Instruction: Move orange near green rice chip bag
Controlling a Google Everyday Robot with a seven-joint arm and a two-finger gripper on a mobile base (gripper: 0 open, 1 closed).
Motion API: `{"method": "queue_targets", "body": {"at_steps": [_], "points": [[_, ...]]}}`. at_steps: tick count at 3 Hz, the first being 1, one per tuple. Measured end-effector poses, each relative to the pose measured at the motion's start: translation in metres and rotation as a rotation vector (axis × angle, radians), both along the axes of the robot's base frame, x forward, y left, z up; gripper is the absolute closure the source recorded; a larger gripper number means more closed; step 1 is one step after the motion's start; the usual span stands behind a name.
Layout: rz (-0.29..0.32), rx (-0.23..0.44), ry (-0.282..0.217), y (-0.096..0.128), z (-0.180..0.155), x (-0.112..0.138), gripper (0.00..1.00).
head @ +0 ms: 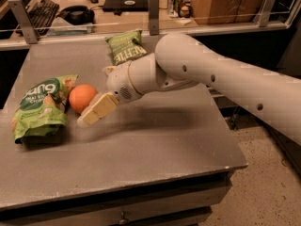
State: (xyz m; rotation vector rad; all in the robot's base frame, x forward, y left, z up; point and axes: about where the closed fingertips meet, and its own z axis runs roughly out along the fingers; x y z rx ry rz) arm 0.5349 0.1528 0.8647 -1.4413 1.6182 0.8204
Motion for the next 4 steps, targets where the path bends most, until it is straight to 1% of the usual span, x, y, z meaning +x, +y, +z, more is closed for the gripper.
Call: {"method": "queue_targets", "body": {"at_steps": [1,2,3,4], "points": [[-0.002,0.013,-0.011,-0.012,0.006,-0.002,0.00],[-0.020,-0.001,-0.070,-0.066,0.027,-0.002,0.00],[-0.039,-0.034,-0.135,-0.148,0.062,-0.008,0.00],[0.004,-0.044,-0.119,-0.148,0.064,-0.020,0.00]]}}
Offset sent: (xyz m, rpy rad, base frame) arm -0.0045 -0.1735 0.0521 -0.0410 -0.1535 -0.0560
